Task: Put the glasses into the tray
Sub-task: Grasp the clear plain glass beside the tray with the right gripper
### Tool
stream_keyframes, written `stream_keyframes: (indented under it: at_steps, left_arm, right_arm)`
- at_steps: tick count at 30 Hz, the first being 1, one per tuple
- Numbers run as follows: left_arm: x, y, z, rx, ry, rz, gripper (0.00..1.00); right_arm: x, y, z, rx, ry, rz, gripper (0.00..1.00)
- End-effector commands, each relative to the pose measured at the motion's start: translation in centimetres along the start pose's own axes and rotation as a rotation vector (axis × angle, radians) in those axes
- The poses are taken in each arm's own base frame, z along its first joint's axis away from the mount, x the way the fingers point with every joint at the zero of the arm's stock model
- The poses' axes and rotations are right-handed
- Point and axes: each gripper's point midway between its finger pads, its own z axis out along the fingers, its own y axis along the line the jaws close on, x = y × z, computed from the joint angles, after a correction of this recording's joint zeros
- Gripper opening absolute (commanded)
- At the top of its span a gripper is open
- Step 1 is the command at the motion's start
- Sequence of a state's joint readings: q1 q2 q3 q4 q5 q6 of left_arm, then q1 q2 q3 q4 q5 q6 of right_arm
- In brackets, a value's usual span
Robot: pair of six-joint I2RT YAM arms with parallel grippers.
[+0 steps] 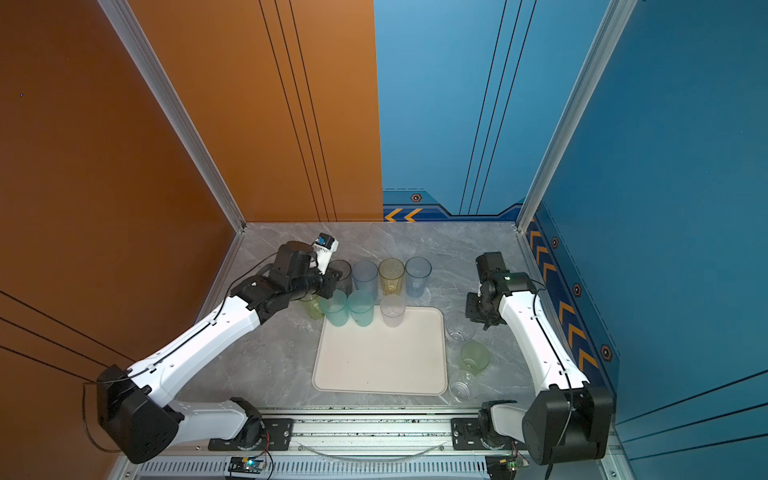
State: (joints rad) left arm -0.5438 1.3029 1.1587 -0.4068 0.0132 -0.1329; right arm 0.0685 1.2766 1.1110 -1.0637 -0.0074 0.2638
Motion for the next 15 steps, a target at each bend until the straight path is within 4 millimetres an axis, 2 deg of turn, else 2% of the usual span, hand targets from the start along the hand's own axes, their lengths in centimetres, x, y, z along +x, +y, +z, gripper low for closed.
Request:
stream_keyframes:
  at_steps: [1, 8, 15]
  left_arm:
    - [-0.4, -0.2, -0.4, 0.035, -0.028, -0.027, 0.20]
    - [-0.4, -0.1, -0.4, 0.036, -0.025, -0.033, 0.20]
    - [-0.7, 0.0, -0.5, 0.041, -0.032, -0.036, 0.21]
  right_arm:
    - [0.5, 0.4, 1.2, -0.034, 0.047, 0.022, 0.28]
    - [0.8, 0.6, 3.0, -0.044, 0.095, 0.028, 0.27]
    - [0.8, 0.3, 4.0, -0.045, 0.112, 0.046, 0.27]
